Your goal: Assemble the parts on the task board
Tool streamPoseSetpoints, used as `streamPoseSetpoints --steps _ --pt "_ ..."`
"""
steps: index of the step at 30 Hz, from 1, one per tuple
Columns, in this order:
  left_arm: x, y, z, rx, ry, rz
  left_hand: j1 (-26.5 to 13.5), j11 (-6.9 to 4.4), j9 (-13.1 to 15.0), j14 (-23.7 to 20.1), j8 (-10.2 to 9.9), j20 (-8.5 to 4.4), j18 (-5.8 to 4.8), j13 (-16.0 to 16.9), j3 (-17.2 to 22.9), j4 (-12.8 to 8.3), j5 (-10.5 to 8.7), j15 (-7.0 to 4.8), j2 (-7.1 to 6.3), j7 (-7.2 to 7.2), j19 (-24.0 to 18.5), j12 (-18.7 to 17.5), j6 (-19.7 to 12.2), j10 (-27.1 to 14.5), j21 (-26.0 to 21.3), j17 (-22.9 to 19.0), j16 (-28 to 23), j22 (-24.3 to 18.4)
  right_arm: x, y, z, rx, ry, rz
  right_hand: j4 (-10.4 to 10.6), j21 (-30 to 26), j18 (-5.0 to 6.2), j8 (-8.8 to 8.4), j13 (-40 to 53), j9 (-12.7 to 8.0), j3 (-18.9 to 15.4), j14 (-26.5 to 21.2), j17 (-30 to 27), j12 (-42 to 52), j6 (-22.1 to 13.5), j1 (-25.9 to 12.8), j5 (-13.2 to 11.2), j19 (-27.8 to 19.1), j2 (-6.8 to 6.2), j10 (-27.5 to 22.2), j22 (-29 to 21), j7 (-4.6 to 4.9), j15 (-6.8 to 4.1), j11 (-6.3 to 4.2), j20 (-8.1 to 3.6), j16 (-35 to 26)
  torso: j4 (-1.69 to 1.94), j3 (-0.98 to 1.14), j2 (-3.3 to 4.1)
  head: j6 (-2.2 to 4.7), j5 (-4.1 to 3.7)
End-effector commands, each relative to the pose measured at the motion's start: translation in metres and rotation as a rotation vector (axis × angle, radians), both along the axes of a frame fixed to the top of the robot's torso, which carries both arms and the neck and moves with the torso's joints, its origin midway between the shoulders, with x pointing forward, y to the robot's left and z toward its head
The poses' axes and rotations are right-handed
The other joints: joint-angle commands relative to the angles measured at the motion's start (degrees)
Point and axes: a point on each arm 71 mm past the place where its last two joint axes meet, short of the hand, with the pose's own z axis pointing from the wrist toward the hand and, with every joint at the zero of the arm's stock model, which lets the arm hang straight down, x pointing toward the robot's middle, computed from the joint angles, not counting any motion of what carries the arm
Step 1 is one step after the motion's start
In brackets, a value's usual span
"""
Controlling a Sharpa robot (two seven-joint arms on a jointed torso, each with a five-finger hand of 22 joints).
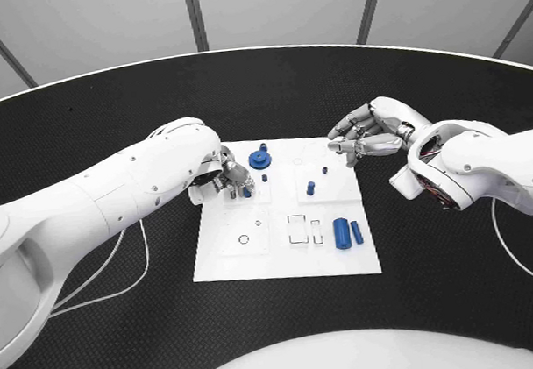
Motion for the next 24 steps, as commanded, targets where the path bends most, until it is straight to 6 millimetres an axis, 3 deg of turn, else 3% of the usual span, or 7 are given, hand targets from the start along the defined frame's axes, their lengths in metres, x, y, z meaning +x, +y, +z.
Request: streamPoseSetpoints --steps 1,6,8,9,10,13,24 --pt "0.0002 0.0003 0.0000 0.001 0.001 0.001 -0.6 0.02 -0.1 3.2 -0.2 -0.44 -1.10 0.0 -0.5 0.3 -0.26 -0.07 -0.14 -1.01 -0.1 0.4 1.5 0.0 0.2 1.7 0.3 0.0 0.0001 -0.0001 0.0000 0.000 0.000 0.000 0.4 0.0 0.15 0.06 0.2 0.0 0.1 -0.5 0.2 0.4 -0.4 -0.2 0.3 0.0 -0.28 -0.4 -0.1 0.01 0.08 0.11 0.05 0.0 -0.03 -0.01 -0.01 -0.02 0.00" --pt "0.0007 0.0008 0.0000 0.002 0.000 0.005 -1.0 -0.02 -0.3 3.2 -0.4 -0.48 -1.09 0.1 -1.5 1.1 -0.84 -0.10 -0.42 -1.05 -0.1 0.4 1.7 0.0 0.2 1.7 0.3 0.0 0.0002 -0.0002 -0.0001 0.000 0.000 -0.001 0.4 0.0 0.15 0.06 0.2 0.0 0.0 -0.5 0.2 0.4 -0.4 -0.2 0.3 0.0 -0.29 -0.4 -0.1 0.01 0.08 0.11 0.06 0.0 0.02 0.02 -0.02 -0.08 -0.06" --pt "0.0009 0.0010 0.0001 0.001 -0.002 0.008 -1.5 -0.08 -0.5 3.2 -0.6 -0.51 -1.10 0.1 -3.4 2.3 -3.27 -0.15 -0.92 -1.12 -0.1 0.5 2.1 -0.1 0.1 1.7 0.3 0.0 0.0002 -0.0001 -0.0001 0.000 0.000 -0.001 0.4 0.0 0.14 0.06 0.2 0.0 0.0 -0.5 0.2 0.4 -0.4 -0.3 0.3 0.0 -0.31 -0.4 -0.1 0.02 0.09 0.12 0.06 -0.1 0.03 0.01 -0.04 -0.02 -0.11" --pt "0.0010 0.0011 0.0001 0.001 -0.003 0.009 -1.5 -0.07 -0.6 3.2 -0.7 -0.53 -1.10 0.1 -3.5 2.4 -3.57 -0.15 -0.92 -1.12 0.0 0.5 2.1 -0.1 0.1 1.7 0.3 0.0 0.0003 -0.0001 -0.0001 0.000 0.000 -0.001 0.4 0.0 0.14 0.06 0.2 0.0 0.0 -0.5 0.2 0.4 -0.4 -0.3 0.3 0.0 -0.31 -0.4 -0.1 0.02 0.09 0.12 0.06 -0.1 0.03 0.00 -0.04 -0.01 -0.12" --pt "0.0011 0.0013 0.0001 0.000 -0.004 0.010 -1.6 -0.07 -0.7 3.2 -0.8 -0.55 -1.10 0.1 -4.4 3.2 -5.92 -0.15 -0.90 -1.12 0.0 0.5 2.3 -0.1 0.1 1.7 0.3 0.0 0.0003 -0.0001 -0.0001 0.000 0.000 -0.001 0.4 0.0 0.14 0.06 0.2 0.0 0.0 -0.5 0.2 0.4 -0.4 -0.3 0.3 0.0 -0.31 -0.4 -0.1 0.02 0.09 0.12 0.06 -0.1 0.03 0.00 -0.04 -0.01 -0.12" --pt "0.0013 0.0018 0.0002 -0.001 -0.006 0.013 -1.8 -0.03 -0.8 3.2 -0.9 -0.54 -1.10 0.1 -5.1 3.9 -7.42 -0.13 -1.03 -1.07 0.0 0.5 2.4 -0.2 0.1 1.7 0.3 0.1 0.0005 -0.0002 -0.0001 -0.001 0.000 -0.001 0.5 0.0 0.14 0.05 0.2 0.0 0.0 -0.5 0.3 0.4 -0.4 -0.3 0.3 0.0 -0.32 -0.4 -0.1 0.03 0.10 0.13 0.07 -0.1 0.05 -0.01 -0.04 -0.05 -0.11" --pt "0.0016 0.0068 0.0002 0.001 -0.010 0.026 -1.7 0.17 -0.8 3.2 -1.1 -0.52 -1.04 -1.0 -6.7 4.5 -8.14 -0.06 -2.42 -0.82 -0.2 -0.1 1.8 -1.0 -0.1 1.6 0.2 -0.3 0.0013 -0.0004 -0.0005 -0.002 0.000 -0.002 0.5 0.0 0.13 0.04 0.3 0.0 0.0 -0.5 0.3 0.4 -0.4 -0.4 0.3 0.0 -0.34 -0.5 -0.1 0.05 0.11 0.16 0.08 -0.1 0.11 -0.03 -0.13 -0.04 -0.05"
